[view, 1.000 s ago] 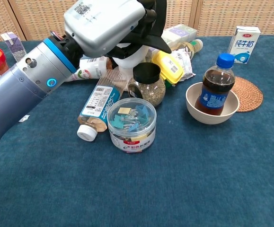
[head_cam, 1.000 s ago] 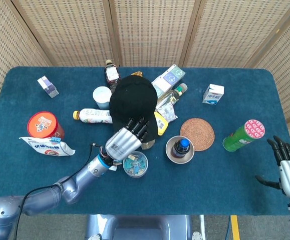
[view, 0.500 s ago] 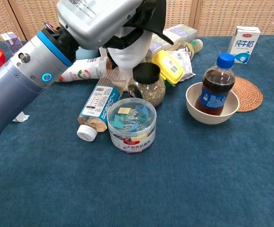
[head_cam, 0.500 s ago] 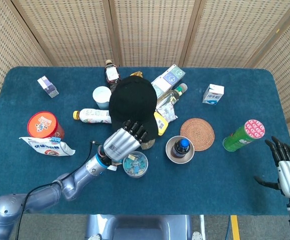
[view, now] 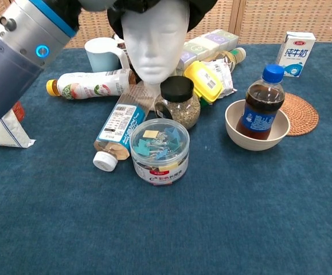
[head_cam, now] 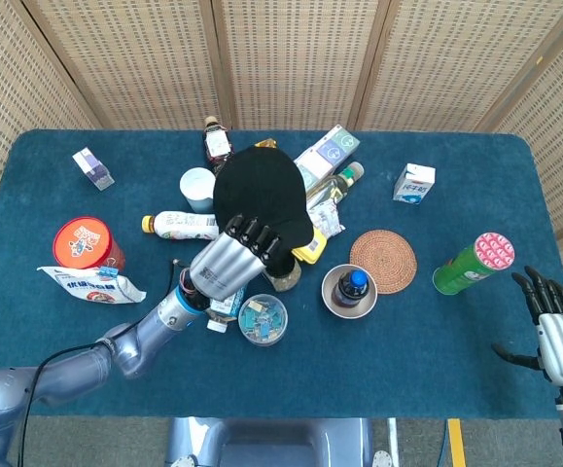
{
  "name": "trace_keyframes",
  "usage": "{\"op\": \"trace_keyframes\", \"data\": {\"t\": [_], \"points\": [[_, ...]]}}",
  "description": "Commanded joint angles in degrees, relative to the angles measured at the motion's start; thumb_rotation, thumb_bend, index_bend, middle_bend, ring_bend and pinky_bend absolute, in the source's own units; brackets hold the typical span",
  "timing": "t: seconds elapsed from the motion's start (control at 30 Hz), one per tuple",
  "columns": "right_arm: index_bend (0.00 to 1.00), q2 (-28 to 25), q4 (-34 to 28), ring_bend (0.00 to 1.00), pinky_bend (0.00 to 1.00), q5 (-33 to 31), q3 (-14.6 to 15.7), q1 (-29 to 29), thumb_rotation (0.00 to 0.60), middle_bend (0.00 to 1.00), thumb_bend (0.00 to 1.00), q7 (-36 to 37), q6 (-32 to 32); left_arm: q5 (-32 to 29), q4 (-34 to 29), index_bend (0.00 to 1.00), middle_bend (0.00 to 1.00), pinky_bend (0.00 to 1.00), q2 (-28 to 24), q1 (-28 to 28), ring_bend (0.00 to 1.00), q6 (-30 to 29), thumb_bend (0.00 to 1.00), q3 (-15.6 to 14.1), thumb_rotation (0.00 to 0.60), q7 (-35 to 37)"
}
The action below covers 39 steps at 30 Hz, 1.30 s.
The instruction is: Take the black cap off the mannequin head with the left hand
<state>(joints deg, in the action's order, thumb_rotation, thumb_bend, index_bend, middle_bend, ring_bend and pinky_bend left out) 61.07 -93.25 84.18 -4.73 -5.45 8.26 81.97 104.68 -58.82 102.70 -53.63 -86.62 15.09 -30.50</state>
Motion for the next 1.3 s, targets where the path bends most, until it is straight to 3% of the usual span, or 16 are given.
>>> {"op": "trace_keyframes", "data": {"t": [0.03, 0.4, 0.8, 1.03, 1.3], "points": [[0.04, 0.01, -0.03, 0.03, 0.00, 0.04, 0.02, -0.01, 0.600, 0.00, 0.00, -0.03, 0.02, -0.39, -3.34, 0.86, 0.66, 0.68, -3.42, -0.78, 0.55, -0.77, 0.50, 2.08, 0.600, -1.82], [0.04, 0.11, -0.28, 0.03, 0.00, 0.32, 0.25, -0.03, 0.600, 0.00, 0.00, -0.38, 0.03, -2.13, -11.09, 0.86, 0.67, 0.68, -13.32, 0.35, 0.55, -1.20, 0.50, 4.99, 0.600, -4.62], [0.04, 0.40, -0.71, 0.03, 0.00, 0.78, 0.53, -0.07, 0.600, 0.00, 0.00, -1.42, 0.19, -5.10, -10.92, 0.86, 0.67, 0.68, -22.94, 5.61, 0.55, -5.39, 0.50, 6.06, 0.600, 0.16], [0.04, 0.32, -1.26, 0.03, 0.00, 1.64, 0.90, 0.04, 0.600, 0.00, 0.00, -1.75, 0.61, -9.77, -1.96, 0.86, 0.67, 0.68, -24.21, 11.85, 0.55, -7.97, 0.50, 3.85, 0.600, 9.31], [0.04, 0.79, -2.21, 0.03, 0.00, 2.81, 1.53, -0.16, 0.600, 0.00, 0.00, -3.71, 0.53, -15.34, 14.85, 0.86, 0.67, 0.68, -17.42, 15.98, 0.56, -5.58, 0.50, 0.75, 0.600, 23.39]]}}
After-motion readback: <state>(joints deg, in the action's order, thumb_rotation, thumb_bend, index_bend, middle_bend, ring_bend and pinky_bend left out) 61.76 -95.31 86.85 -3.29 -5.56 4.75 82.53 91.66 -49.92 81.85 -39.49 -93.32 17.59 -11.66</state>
